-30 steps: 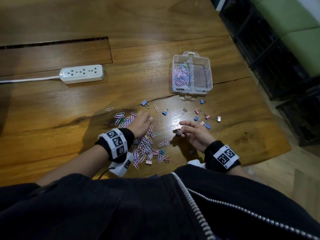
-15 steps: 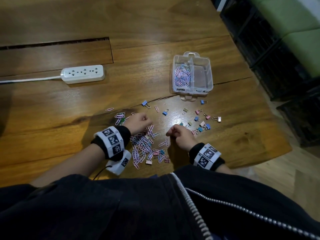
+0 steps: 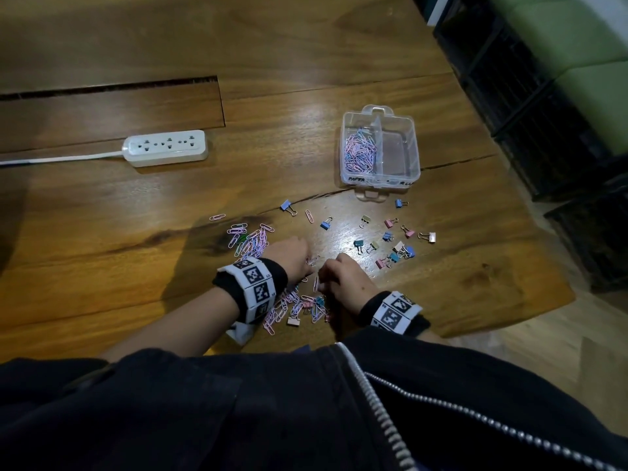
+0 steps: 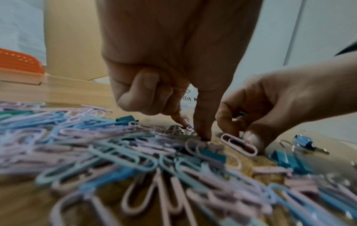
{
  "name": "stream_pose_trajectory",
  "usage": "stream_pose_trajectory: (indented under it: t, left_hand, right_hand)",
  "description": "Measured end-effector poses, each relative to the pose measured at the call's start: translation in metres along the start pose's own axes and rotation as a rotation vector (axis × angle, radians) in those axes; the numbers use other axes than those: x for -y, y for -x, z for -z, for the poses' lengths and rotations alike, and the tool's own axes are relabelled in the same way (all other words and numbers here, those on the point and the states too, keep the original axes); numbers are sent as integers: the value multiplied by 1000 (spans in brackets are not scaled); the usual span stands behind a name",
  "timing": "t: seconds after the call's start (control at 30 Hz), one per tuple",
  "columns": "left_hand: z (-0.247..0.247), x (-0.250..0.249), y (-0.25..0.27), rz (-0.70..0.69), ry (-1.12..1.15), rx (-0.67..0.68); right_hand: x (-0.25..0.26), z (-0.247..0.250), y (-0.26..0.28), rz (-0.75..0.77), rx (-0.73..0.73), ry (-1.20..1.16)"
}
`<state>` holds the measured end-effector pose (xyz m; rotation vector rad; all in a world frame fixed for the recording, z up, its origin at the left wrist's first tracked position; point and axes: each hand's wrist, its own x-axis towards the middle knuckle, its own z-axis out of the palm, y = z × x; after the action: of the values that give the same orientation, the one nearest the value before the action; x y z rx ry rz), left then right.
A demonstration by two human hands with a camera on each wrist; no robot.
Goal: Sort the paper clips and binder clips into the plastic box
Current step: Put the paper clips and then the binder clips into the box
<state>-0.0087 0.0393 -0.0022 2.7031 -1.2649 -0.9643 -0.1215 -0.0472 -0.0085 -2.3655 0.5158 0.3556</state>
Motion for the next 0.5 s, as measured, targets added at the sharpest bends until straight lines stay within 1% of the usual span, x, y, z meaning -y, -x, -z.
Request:
stream_pose_trajectory:
  t: [0.1,0.23,0.33,0.43,0.47,0.5]
  left_hand:
    - [5,-2,-3,-51,-13,63]
    - [5,-7,-3,-106,-123,44]
    - [4,-6,-3,-118,-127,42]
    - [7,-2,-2,-127,9,57]
    - [9,0,-1,-123,99,66]
    - [11,1,-1,-99,240,78]
  right_hand:
    - [-4,-2,-6,42,49,95]
    - [-7,2,-10,28,90,125]
    - [-10,10,-6,74,111,98]
    - [-12,13,-3,74,139,89]
    - [-12,14,-3,64,146,90]
    - [-11,14,-3,50,154,96]
